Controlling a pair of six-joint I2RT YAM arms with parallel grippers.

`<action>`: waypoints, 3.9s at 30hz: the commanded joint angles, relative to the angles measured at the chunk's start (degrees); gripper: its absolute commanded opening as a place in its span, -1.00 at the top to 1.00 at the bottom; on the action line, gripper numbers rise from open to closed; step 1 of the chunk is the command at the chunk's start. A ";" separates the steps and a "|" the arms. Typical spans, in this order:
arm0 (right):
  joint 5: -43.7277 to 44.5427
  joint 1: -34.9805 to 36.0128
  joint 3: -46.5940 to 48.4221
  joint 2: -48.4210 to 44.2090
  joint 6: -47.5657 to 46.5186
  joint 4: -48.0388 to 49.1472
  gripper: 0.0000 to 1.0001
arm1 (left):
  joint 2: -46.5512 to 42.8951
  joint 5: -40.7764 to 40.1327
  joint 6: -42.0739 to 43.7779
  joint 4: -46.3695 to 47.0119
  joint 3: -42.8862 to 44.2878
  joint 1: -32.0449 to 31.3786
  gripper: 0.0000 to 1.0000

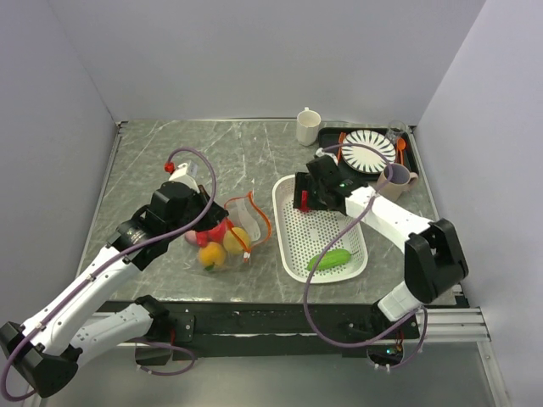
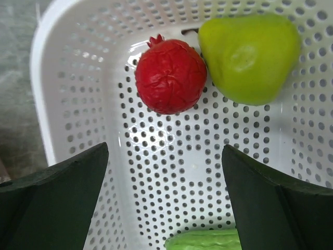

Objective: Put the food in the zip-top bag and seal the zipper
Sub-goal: Place the fake vegetable in the zipper food storage bag, then pick up the fake fruit from the bin, then place the fake fruit in the zipper food storage bag.

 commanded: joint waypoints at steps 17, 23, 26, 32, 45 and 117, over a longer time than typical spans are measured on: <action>0.25 -1.92 10.12 13.37 0.00 1.96 -0.83 | 1.01 -0.23 0.36 1.30 0.36 -0.16 0.99; 1.83 -2.01 10.56 15.30 0.70 0.82 -0.73 | 1.36 -0.05 0.62 1.30 0.62 -0.16 0.99; 1.57 -2.01 10.74 16.01 0.53 1.34 -0.61 | 1.45 -0.05 0.62 1.21 0.36 -0.16 0.99; 1.22 -2.01 11.26 17.59 0.26 0.74 -0.21 | 1.18 -0.31 0.53 1.03 0.01 -0.16 0.99; -8.18 -1.83 3.10 5.13 -1.94 4.59 0.37 | 1.54 0.12 0.53 1.74 -0.43 -0.16 0.99; 6.40 5.14 -0.33 -11.33 3.34 -1.64 -0.96 | -0.40 -0.58 -0.17 1.30 0.36 -0.16 0.99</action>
